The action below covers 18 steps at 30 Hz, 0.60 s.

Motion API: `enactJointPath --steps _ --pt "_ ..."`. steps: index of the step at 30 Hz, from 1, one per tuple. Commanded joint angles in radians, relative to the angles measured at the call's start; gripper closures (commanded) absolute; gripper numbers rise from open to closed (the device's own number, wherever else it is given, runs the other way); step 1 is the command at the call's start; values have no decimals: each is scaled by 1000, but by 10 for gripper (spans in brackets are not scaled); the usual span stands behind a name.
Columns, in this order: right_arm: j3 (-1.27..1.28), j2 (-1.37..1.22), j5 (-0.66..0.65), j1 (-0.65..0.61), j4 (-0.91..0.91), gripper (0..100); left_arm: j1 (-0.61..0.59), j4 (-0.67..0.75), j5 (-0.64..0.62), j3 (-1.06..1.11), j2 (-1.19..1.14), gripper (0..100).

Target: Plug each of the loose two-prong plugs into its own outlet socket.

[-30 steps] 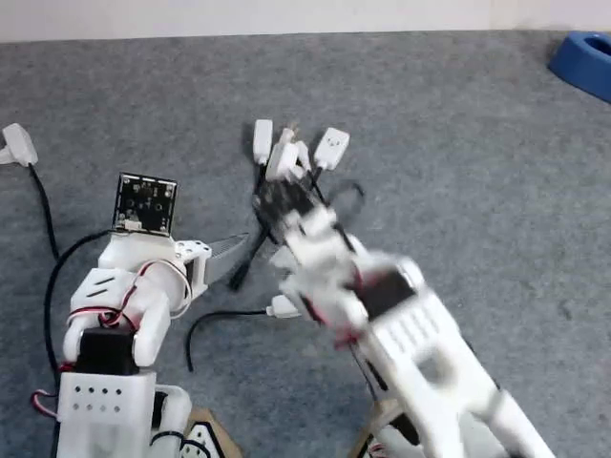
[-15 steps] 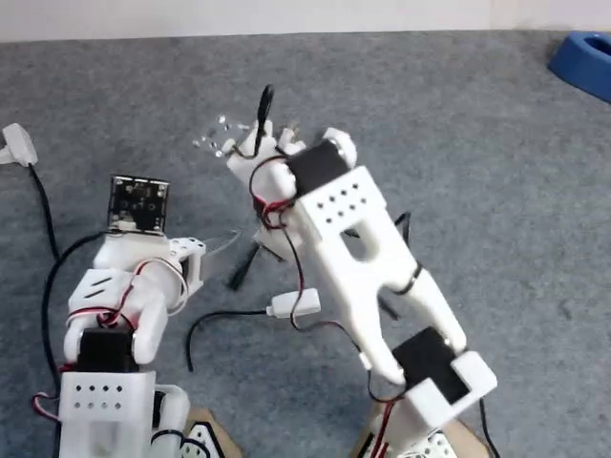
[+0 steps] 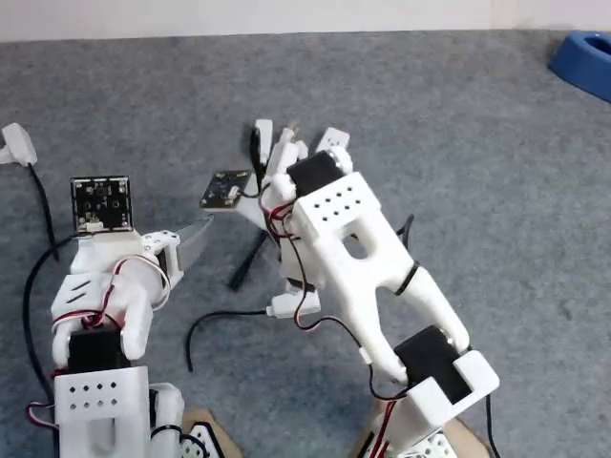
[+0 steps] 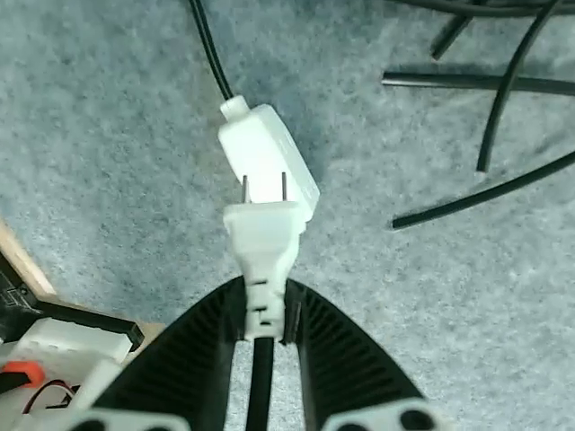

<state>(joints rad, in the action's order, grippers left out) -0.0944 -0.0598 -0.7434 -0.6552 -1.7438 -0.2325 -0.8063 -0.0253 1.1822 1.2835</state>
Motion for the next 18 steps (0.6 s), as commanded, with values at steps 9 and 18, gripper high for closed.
enactJointPath --steps 9,18 --pt "183 308 -61 124 -21 992 303 38 -11 108 1 592" --pt "216 367 -28 180 -16 992 398 26 49 147 -157 593"
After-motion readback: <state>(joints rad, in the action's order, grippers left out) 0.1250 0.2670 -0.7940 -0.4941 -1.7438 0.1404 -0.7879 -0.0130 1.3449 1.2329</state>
